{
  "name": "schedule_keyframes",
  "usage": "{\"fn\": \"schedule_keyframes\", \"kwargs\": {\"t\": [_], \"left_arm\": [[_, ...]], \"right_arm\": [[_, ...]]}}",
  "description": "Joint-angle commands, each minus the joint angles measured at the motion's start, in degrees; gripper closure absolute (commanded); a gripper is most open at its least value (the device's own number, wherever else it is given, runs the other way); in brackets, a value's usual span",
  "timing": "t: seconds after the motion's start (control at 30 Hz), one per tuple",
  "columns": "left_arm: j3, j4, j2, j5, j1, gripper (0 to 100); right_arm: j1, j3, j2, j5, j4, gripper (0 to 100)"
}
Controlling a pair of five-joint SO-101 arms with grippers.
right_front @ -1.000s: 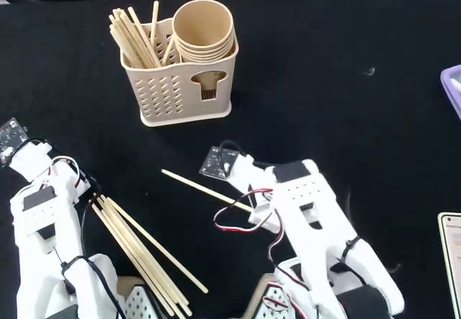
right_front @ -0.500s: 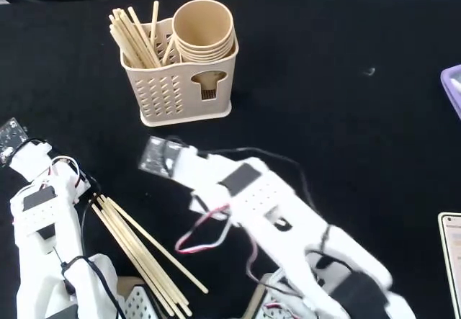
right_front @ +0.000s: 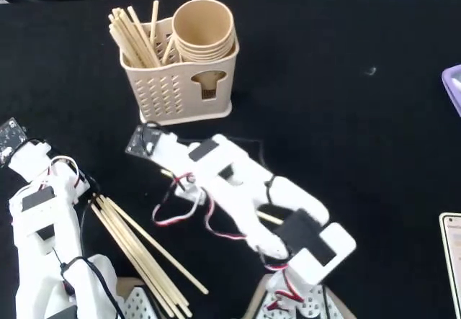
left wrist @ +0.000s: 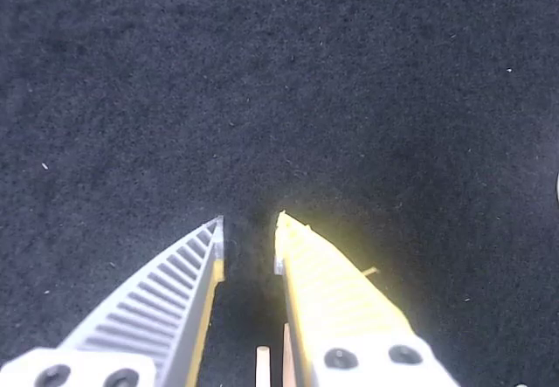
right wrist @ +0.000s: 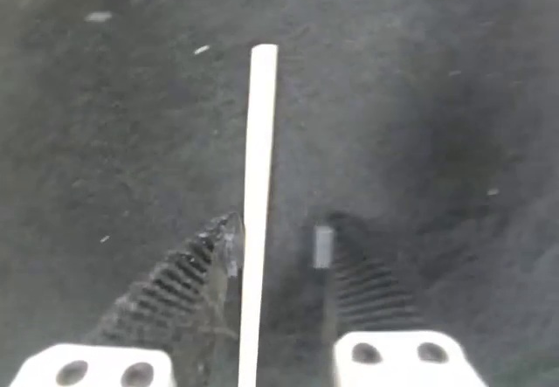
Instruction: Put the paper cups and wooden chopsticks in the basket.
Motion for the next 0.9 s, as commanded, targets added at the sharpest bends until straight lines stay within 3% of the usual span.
{"fn": "schedule_keyframes", "kwargs": {"t": [0.0,0.23,0.33,0.6,0.87], "left_arm": [[-0.4,-0.88,-1.23,0.44,-0.4,89],[-0.4,-0.88,-1.23,0.44,-0.4,89],[-0.4,-0.88,-1.23,0.44,-0.31,89],[-0.4,-0.88,-1.23,0.44,-0.4,89],[-0.4,-0.88,-1.23,0.44,-0.4,89]], "right_arm": [[-1.14,-1.63,-1.54,-0.26,3.25,98.8],[-0.18,-8.13,-25.71,-0.26,18.55,98.8],[-0.53,-13.05,-37.23,-2.46,18.11,98.7],[-0.18,-17.36,-45.76,-19.78,-16.53,98.7],[-0.18,-17.1,-36.0,-21.19,-47.38,98.7]]}}
